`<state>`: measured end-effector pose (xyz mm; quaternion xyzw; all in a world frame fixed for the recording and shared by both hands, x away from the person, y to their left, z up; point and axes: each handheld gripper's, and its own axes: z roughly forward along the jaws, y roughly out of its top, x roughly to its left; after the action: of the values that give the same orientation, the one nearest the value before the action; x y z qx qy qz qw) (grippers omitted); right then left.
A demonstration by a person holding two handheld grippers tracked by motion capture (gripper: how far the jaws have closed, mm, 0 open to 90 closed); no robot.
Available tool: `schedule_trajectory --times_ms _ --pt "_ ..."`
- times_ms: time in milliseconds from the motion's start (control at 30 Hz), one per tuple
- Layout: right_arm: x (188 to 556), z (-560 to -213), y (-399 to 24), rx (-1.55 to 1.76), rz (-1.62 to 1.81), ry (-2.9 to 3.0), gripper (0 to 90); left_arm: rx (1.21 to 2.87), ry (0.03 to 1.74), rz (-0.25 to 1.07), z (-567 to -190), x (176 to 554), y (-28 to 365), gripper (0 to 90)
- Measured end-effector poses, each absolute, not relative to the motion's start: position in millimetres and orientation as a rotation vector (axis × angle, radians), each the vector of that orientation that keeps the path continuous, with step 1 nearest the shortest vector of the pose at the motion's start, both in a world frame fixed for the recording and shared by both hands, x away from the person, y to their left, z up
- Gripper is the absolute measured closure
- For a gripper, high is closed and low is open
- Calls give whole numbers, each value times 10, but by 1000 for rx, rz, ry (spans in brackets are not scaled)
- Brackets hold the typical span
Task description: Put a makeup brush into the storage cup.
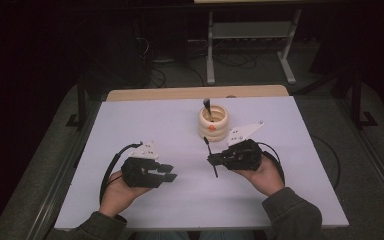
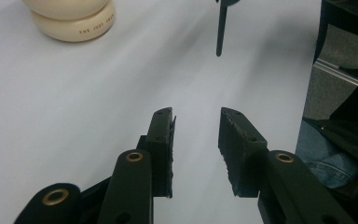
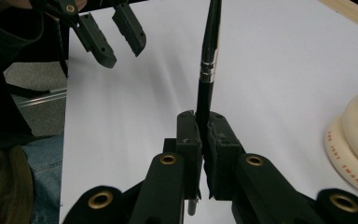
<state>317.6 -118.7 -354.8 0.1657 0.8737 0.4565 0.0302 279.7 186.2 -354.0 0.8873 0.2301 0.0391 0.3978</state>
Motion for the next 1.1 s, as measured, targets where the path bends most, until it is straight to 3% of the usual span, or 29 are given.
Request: schedule_trajectory --times_ms 1100 --pt "3439 -3328 -1240 566 1404 2670 838 2228 607 136 -3638 2714 2004 619"
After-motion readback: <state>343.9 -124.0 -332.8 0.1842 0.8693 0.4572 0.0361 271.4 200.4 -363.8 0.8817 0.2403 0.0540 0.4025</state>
